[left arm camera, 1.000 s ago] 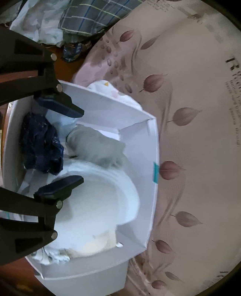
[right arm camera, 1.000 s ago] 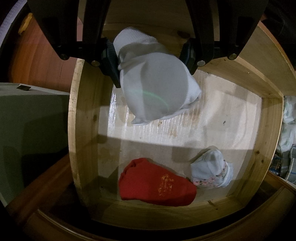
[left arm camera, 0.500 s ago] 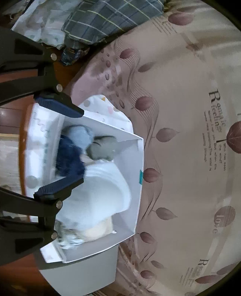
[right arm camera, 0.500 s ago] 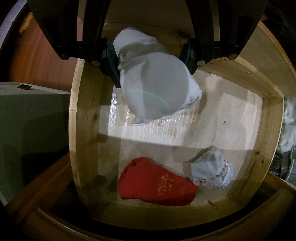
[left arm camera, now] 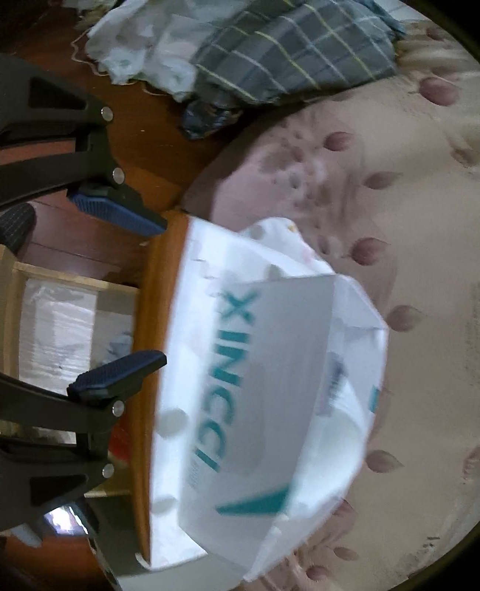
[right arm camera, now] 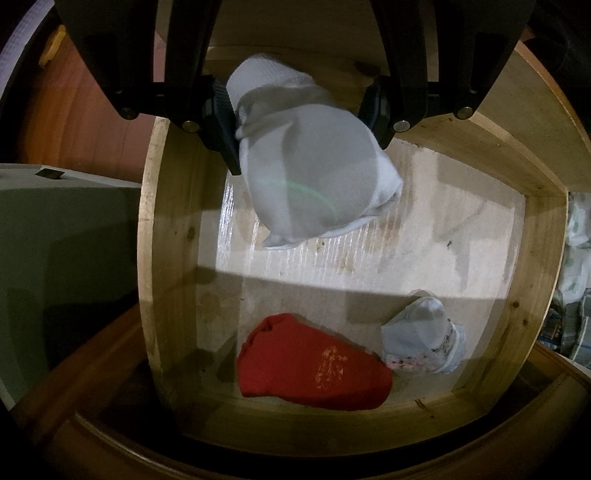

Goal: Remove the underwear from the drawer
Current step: 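Move the open left tool back down toward the drawer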

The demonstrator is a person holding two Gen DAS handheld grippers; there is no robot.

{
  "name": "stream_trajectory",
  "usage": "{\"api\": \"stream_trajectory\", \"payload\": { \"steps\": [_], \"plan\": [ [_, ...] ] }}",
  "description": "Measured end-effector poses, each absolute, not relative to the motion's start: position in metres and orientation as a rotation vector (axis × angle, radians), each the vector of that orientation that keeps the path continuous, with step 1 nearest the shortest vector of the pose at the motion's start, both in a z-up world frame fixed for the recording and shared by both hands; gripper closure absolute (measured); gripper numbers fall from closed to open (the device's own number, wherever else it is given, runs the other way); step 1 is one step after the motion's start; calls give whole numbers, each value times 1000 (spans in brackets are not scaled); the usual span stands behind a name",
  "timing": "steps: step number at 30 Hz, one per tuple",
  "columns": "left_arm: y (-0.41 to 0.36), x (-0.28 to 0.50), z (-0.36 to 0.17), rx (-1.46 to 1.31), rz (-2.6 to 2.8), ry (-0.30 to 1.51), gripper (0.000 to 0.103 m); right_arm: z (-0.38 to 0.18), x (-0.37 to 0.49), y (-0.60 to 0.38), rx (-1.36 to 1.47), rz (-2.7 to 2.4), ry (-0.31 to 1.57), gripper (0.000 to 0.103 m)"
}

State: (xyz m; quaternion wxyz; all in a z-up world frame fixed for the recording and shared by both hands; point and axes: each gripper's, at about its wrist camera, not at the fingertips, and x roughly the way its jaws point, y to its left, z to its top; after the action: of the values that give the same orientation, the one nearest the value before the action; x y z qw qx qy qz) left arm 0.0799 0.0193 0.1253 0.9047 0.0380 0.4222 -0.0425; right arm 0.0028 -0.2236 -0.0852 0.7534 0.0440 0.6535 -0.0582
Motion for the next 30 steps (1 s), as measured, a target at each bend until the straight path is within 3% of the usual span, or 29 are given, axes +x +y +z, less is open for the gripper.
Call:
{"api": "stream_trajectory", "payload": {
  "steps": [10, 21, 30],
  "plan": [
    [46, 86, 50, -68, -15, 998, 37, -86, 1, -225, 77, -129, 1417, 51],
    [65, 92, 35, 85, 39, 997, 37, -83, -2, -219, 43, -166, 1402, 52],
    [76, 96, 29, 50, 28, 1031, 37, -78, 3, -214, 34, -204, 1380, 52]
  ]
}}
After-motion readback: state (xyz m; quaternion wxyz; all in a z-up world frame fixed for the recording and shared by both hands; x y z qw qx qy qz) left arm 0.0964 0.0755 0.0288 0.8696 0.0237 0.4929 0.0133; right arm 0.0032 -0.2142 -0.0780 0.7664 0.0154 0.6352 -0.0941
